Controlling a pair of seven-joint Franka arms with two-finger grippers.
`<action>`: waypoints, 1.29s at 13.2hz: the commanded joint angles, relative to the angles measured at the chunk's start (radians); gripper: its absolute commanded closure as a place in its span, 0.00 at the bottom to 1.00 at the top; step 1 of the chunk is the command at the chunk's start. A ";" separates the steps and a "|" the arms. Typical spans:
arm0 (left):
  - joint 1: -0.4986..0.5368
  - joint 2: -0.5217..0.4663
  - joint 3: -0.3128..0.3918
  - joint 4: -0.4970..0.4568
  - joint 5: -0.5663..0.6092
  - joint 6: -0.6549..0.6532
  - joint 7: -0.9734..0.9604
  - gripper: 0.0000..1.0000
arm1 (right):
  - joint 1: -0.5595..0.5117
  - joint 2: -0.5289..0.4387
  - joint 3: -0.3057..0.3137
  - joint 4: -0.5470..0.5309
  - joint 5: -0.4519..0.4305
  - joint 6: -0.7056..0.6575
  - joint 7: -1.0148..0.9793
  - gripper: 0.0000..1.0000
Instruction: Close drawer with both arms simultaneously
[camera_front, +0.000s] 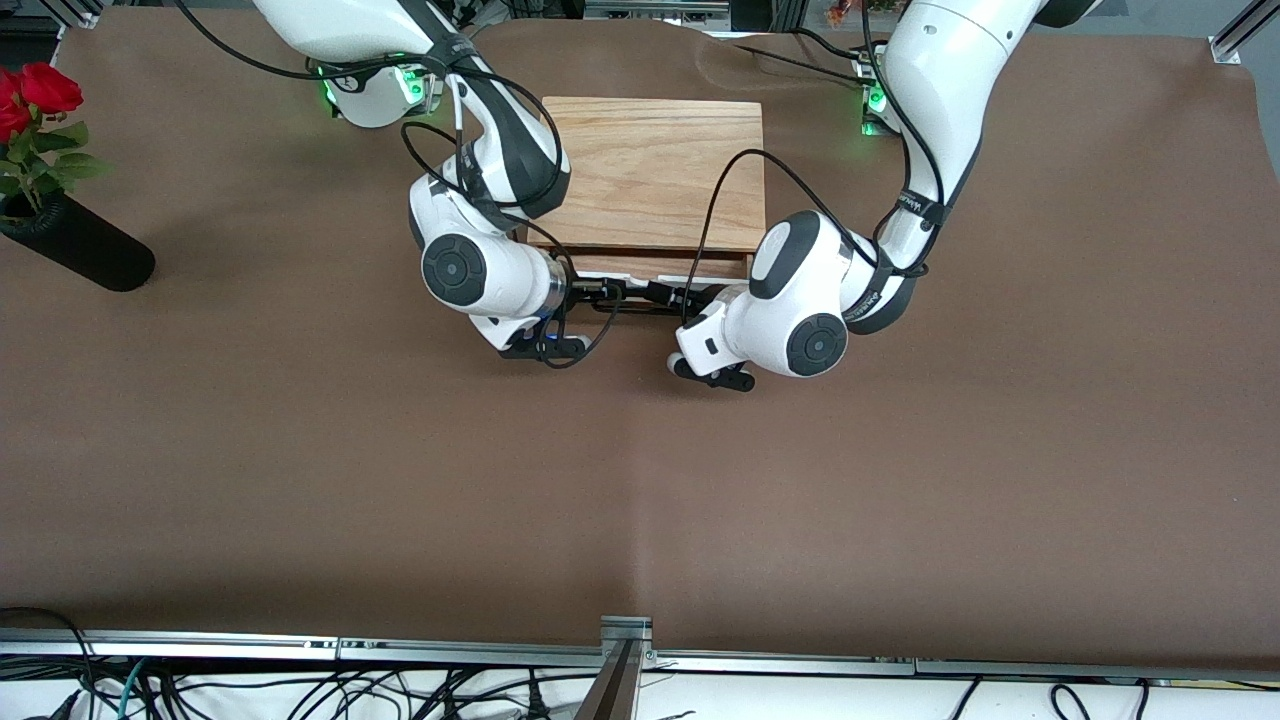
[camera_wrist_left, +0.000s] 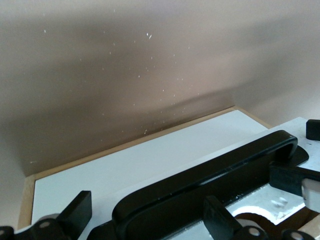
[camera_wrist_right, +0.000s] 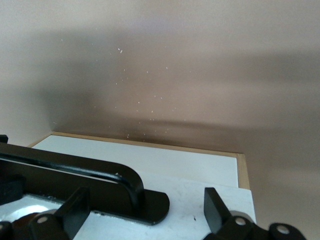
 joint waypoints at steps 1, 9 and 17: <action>-0.013 -0.014 0.011 -0.032 -0.012 -0.050 -0.021 0.00 | 0.017 -0.085 0.054 -0.144 0.057 -0.014 0.073 0.00; -0.001 -0.019 0.018 -0.020 -0.012 -0.171 -0.038 0.00 | 0.015 -0.159 0.077 -0.247 0.055 0.000 0.068 0.00; 0.059 -0.284 0.074 0.037 0.365 -0.185 -0.031 0.00 | -0.081 -0.131 -0.166 0.151 0.011 -0.290 -0.114 0.00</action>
